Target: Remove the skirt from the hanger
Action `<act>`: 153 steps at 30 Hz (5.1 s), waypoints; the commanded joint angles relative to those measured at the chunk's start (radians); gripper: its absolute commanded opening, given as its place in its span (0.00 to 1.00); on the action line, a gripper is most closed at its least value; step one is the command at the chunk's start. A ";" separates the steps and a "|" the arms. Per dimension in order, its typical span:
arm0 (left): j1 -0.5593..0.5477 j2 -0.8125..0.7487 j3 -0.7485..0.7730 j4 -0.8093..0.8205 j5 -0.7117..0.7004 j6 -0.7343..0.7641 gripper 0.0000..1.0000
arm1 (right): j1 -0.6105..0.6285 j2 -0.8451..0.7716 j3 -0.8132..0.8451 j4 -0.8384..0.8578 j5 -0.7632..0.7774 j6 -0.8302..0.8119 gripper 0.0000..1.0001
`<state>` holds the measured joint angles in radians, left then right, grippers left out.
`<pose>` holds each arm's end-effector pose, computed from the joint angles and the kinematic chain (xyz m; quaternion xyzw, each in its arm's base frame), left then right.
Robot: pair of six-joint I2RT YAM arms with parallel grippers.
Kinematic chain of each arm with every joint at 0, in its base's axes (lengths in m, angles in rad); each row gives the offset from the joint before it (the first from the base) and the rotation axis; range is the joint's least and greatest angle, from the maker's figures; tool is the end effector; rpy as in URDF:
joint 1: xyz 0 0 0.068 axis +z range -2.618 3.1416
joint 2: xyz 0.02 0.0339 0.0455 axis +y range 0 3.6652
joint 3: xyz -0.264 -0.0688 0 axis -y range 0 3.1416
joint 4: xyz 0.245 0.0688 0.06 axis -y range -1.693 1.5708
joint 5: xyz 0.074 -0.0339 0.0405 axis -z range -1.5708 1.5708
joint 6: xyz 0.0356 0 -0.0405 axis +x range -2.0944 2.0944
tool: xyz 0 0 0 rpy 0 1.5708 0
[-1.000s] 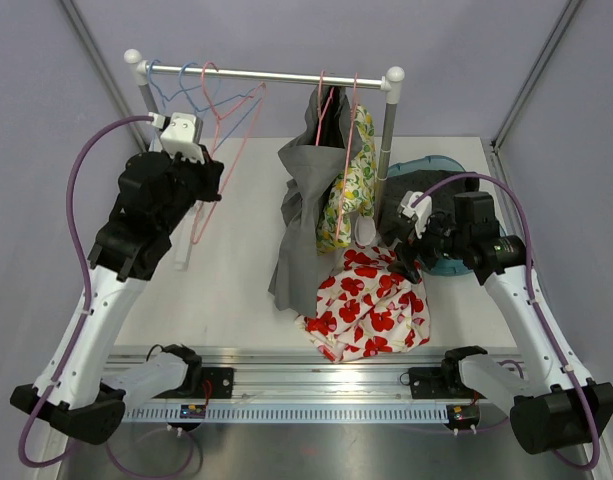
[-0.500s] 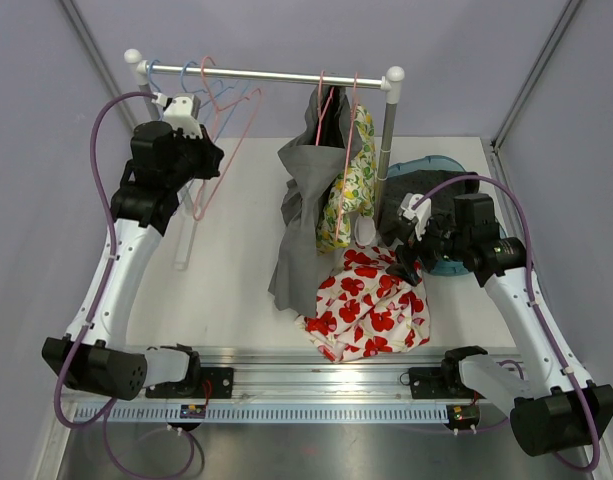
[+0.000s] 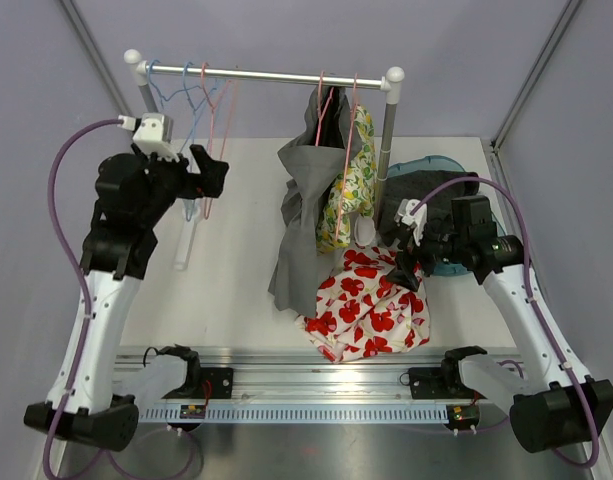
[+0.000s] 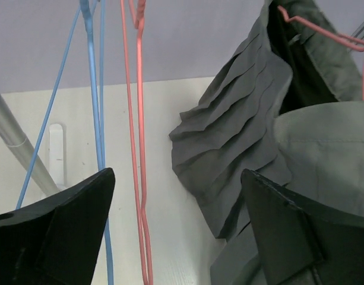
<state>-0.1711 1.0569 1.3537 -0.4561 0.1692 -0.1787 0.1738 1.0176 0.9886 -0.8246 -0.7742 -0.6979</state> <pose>0.2105 -0.0425 0.4551 0.0519 0.7586 -0.1758 0.6252 0.1861 0.0579 0.3160 -0.4862 0.7301 0.2572 0.4055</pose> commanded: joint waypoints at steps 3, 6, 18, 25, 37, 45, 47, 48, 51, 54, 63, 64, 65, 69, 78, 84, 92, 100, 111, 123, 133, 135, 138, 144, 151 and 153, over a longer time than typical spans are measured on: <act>0.005 -0.199 -0.094 0.005 0.050 -0.005 0.97 | -0.003 0.058 0.077 -0.091 -0.056 -0.029 1.00; 0.005 -0.314 -0.192 0.011 0.076 -0.024 0.99 | -0.003 0.143 0.128 -0.180 -0.037 0.008 1.00; 0.005 -0.636 -0.533 0.126 0.268 -0.105 0.99 | 0.033 0.185 -0.039 -0.154 0.021 -0.244 1.00; 0.005 -0.690 -0.573 0.128 0.334 -0.100 0.99 | 0.110 0.237 -0.133 0.028 0.154 -0.213 0.71; 0.005 -0.750 -0.602 0.145 0.365 -0.100 0.99 | 0.069 0.173 0.358 -0.263 0.139 -0.040 0.00; 0.005 -0.750 -0.605 0.154 0.363 -0.096 0.99 | 0.006 0.171 0.675 -0.116 0.403 0.176 0.00; 0.005 -0.749 -0.605 0.155 0.368 -0.096 0.99 | -0.008 0.193 0.729 -0.076 0.489 0.193 0.00; 0.005 -0.749 -0.602 0.149 0.368 -0.091 0.99 | -0.031 0.208 0.784 -0.062 0.509 0.199 0.00; 0.005 -0.750 -0.597 0.139 0.366 -0.081 0.99 | -0.068 0.228 0.898 -0.002 0.598 0.216 0.00; 0.005 -0.753 -0.602 0.139 0.362 -0.082 0.99 | -0.114 0.292 1.036 0.024 0.656 0.218 0.00; 0.005 -0.755 -0.591 0.128 0.359 -0.070 0.99 | -0.255 0.440 1.274 0.110 0.799 0.195 0.00; 0.005 -0.756 -0.593 0.125 0.359 -0.068 0.99 | -0.267 0.459 1.277 0.129 0.808 0.189 0.00; 0.005 -0.759 -0.593 0.123 0.359 -0.064 0.99 | -0.286 0.472 1.283 0.136 0.808 0.183 0.00; 0.005 -0.762 -0.594 0.117 0.357 -0.061 0.99 | -0.373 0.536 1.288 0.165 0.777 0.183 0.00; 0.005 -0.753 -0.585 0.128 0.354 -0.064 0.99 | -0.381 0.596 1.274 0.122 0.555 0.213 0.00; 0.005 -0.752 -0.596 0.137 0.352 -0.071 0.99 | -0.379 0.434 0.975 0.077 0.127 0.207 0.00; 0.005 -0.724 -0.593 0.180 0.369 -0.094 0.99 | -0.356 0.391 0.729 0.060 -0.103 0.327 0.00; 0.005 -0.729 -0.594 0.175 0.380 -0.104 0.99 | -0.356 0.433 0.394 0.176 0.018 0.319 0.00; 0.005 -0.718 -0.604 0.215 0.404 -0.134 0.99 | -0.356 0.714 0.254 0.205 0.234 0.183 0.00; 0.005 -0.600 -0.550 0.292 0.429 -0.292 0.99 | -0.356 0.702 0.208 0.197 0.276 0.100 0.24; -0.037 -0.358 -0.312 0.267 0.350 -0.335 0.99 | -0.356 0.354 0.366 0.013 0.352 0.152 1.00; -0.120 -0.312 -0.237 0.261 0.290 -0.293 0.99 | -0.358 0.302 0.366 -0.008 0.320 0.178 0.99; -0.260 -0.189 -0.113 0.221 0.135 -0.214 0.98 | -0.358 0.234 0.317 -0.002 0.206 0.218 0.99; -0.363 0.133 0.171 0.191 0.000 -0.131 0.86 | -0.358 0.096 0.109 0.149 -0.285 0.278 0.99; -0.473 0.397 0.419 0.113 -0.164 -0.058 0.75 | -0.358 0.050 0.073 0.145 -0.293 0.252 0.99; -0.498 0.445 0.443 0.108 -0.265 -0.019 0.70 | -0.356 0.052 0.076 0.139 -0.292 0.245 0.99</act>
<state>-0.6289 1.4693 1.7191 -0.3344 0.0753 -0.2790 -0.1852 1.0893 1.0615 -0.7273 -1.0008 -0.4606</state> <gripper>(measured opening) 0.722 0.993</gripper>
